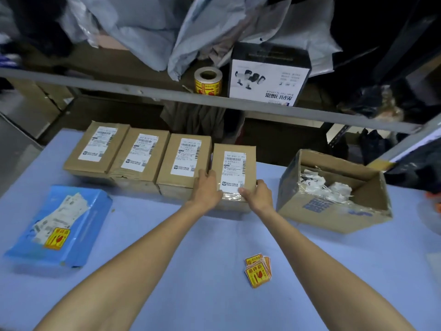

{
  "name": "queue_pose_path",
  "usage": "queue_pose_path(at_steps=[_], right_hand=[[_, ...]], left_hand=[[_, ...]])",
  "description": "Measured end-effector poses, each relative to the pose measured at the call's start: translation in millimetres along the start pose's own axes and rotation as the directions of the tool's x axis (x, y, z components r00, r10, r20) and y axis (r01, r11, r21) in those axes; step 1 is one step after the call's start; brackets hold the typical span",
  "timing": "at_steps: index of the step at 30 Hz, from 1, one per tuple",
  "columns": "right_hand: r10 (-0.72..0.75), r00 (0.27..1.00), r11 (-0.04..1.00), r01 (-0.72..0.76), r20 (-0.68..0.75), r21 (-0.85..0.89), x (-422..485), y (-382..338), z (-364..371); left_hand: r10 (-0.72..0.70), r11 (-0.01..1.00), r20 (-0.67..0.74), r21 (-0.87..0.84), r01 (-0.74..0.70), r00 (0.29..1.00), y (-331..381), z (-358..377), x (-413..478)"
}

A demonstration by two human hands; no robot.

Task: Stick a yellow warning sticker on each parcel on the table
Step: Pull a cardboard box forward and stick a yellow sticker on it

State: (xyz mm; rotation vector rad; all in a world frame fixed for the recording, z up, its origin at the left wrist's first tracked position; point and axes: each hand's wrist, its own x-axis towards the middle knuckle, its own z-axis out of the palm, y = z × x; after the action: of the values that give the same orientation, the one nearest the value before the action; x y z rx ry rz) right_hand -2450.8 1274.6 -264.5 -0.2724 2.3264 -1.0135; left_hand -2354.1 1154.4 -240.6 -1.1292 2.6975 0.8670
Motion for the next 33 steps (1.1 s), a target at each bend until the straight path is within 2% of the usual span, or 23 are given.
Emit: queue_pose_path(at_steps=[4,7,16,21,24,29,33], right_hand=[[0.046,0.998,0.998,-0.045,-0.036,0.044,-26,17,1],[0.101,0.994,0.993,-0.098,-0.051,0.061,-50,35,10],[0.195,0.972,0.959,-0.161,-0.133,0.232,-153,48,51],[0.282,0.944,0.937,-0.231,-0.174,0.262,-179,50,78],[0.251,0.958,0.953,-0.22,-0.135,0.208,-192,45,89],[0.155,0.986,0.958,-0.166,0.063,0.235,-205,24,116],[0.124,0.987,0.97,-0.143,0.102,0.199,-207,9,141]], left_hand=[[-0.047,0.998,0.055,-0.032,0.049,0.997,-1,0,-21],[-0.025,0.997,0.092,-0.074,0.031,0.995,-11,2,-42],[-0.049,0.899,0.185,-0.42,0.124,0.982,-79,1,-107],[-0.008,0.916,0.221,-0.388,0.096,0.975,-108,-9,-132],[-0.014,0.914,0.24,-0.39,0.11,0.971,-129,-14,-144],[-0.08,0.887,0.228,-0.427,0.174,0.97,-175,-31,-151],[-0.102,0.901,0.209,-0.396,0.18,0.973,-204,-48,-147]])
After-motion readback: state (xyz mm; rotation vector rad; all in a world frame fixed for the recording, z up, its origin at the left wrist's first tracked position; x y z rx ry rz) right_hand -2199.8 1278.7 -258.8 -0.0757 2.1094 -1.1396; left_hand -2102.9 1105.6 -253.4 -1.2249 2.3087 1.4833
